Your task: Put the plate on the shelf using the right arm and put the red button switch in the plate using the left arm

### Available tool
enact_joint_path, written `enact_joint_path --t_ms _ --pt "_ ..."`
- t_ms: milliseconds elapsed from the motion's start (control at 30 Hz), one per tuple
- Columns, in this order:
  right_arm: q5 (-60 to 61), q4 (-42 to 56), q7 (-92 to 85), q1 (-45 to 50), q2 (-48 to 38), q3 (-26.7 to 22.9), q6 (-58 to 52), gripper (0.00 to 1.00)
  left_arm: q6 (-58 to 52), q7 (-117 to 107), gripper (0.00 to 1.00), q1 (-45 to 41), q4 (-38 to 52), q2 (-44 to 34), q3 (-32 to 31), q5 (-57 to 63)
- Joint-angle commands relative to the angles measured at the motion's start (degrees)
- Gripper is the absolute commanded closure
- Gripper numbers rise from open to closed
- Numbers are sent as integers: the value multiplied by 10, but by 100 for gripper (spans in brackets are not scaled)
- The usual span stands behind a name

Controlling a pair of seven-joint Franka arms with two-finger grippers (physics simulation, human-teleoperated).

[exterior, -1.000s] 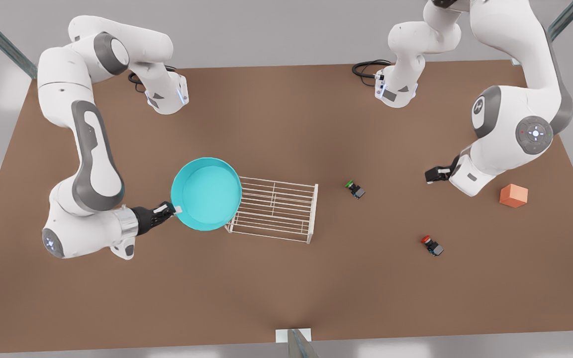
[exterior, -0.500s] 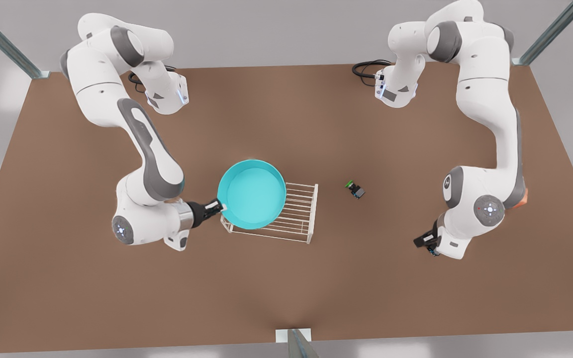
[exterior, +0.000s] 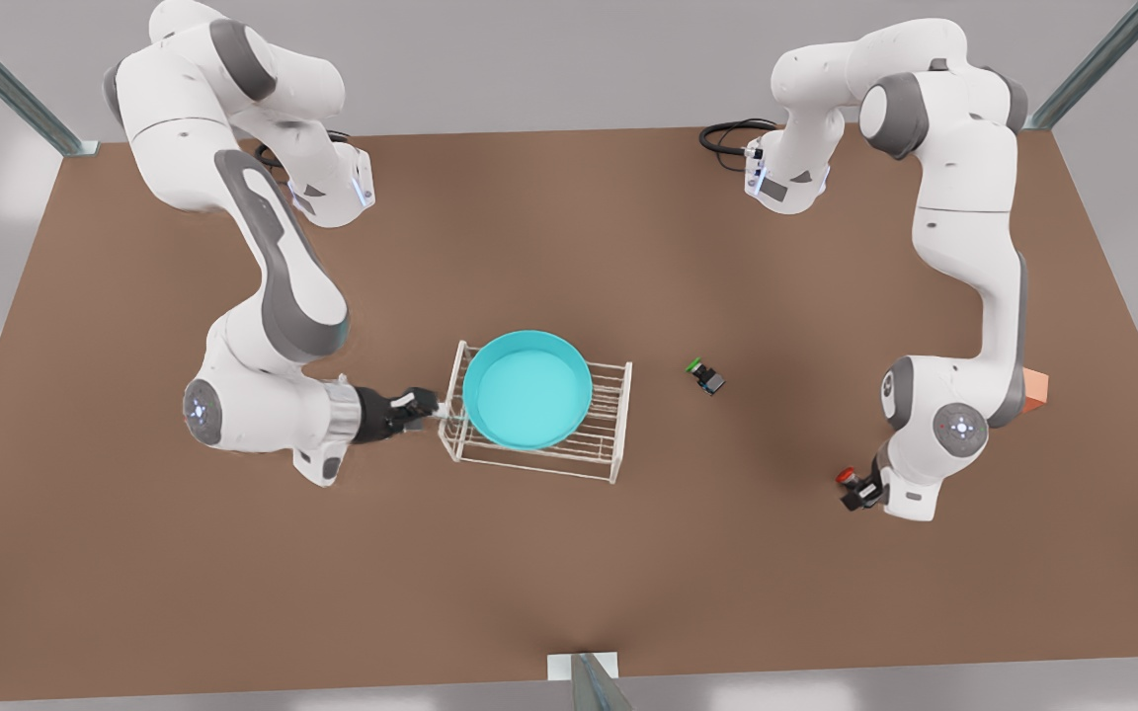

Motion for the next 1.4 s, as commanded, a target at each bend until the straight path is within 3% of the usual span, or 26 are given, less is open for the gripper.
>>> enact_joint_path --t_ms 0,33,167,233,333,500,533,600,700,833,933,1100,1200,1300,1367 --pt "6 44 86 -47 -34 -3 -143 0 36 -48 0 10 1 10 0 1" --pt "-77 62 84 -67 -34 -28 -155 0 38 -47 0 14 0 15 0 1" --pt "-333 59 26 -124 2 -26 -139 0 44 -61 0 11 0 29 0 2" --pt "-356 42 56 -146 53 -27 -93 0 44 -68 0 8 -3 33 0 3" --pt "-348 -2 121 -144 46 -38 -38 0 45 -68 0 9 -6 41 0 6" --pt "-349 -22 173 -122 47 -50 -37 0 45 -67 0 9 -6 47 1 7" --pt "-349 -25 173 -121 46 -50 -37 0 45 -68 4 8 -5 47 0 7" --pt "-350 -24 173 -122 46 -50 -36 0 45 -74 50 8 -4 47 0 7" --pt "-350 -24 173 -120 46 -50 -36 0 42 -72 60 8 -4 47 0 7" --pt "-352 -21 173 -121 48 -50 -34 0 38 -75 61 4 7 47 0 7" --pt "-354 -21 173 -121 48 -50 -34 0 -111 -93 61 -30 100 35 -6 1" --pt "-353 -21 173 -120 48 -50 -34 0 -216 -247 60 -76 146 -43 -124 2" --pt "-352 -20 171 -124 49 -50 -34 0 -178 -430 60 -194 207 -42 -134 1" --pt "-350 -17 168 -127 48 -51 -34 0 -36 -520 60 -195 206 -24 -199 -1" --pt "-351 -17 168 -126 48 -51 -34 0 12 -565 60 -217 200 -12 -204 -7"
